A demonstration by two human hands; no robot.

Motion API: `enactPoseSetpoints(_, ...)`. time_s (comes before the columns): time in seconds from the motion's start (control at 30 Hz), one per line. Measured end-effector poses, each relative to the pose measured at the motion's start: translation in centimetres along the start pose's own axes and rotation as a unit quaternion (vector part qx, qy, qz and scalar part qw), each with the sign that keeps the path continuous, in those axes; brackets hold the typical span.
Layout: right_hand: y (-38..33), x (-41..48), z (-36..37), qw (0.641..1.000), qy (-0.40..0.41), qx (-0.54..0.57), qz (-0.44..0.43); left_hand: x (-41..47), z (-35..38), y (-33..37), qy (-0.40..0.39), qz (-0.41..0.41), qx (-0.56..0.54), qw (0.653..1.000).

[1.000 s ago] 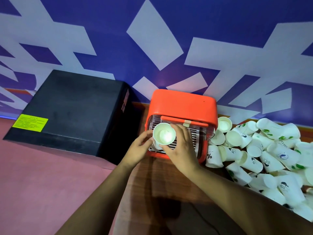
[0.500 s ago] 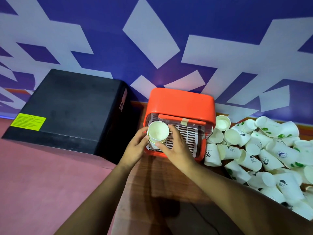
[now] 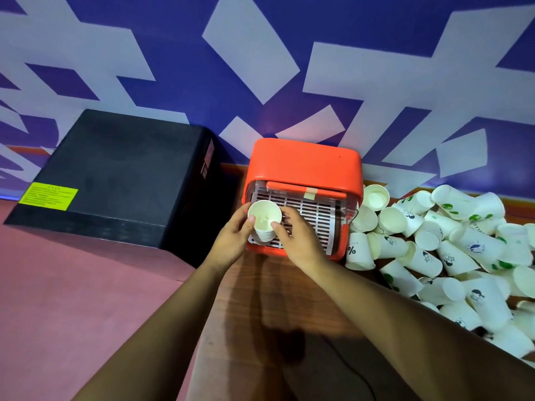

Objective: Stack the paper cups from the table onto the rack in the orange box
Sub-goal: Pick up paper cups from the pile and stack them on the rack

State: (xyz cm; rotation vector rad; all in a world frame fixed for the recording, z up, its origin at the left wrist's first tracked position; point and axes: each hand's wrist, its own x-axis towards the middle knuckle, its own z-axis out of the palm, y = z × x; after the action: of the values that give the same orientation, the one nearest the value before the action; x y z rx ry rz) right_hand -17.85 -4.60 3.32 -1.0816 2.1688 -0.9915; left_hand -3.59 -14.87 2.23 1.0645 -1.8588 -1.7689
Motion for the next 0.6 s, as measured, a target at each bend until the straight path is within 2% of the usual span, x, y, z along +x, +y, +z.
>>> enactPoseSetpoints(0.17,1.1,-2.9,-4.0,0.999,-0.025,-0.015,0.019,-2.7,0.0,0.4,0.12,-0.049,0.073,0.989)
enactPoseSetpoints(0.23,2.2,-4.3,-6.5,0.999,-0.027,-0.031,0.027,-4.3,0.5,0.5,0.124,-0.04,0.105,0.986)
enactPoseSetpoints(0.4,7.0,-7.7,-13.0,0.993,0.003,-0.098,0.062,-7.2,5.1,1.0,0.032,-0.023,0.142,0.989)
enactPoseSetpoints(0.6,14.5,-11.1,-19.8,0.972,-0.001,-0.188,0.144,-6.6,16.4,2.4,-0.076,-0.013,0.139,0.987)
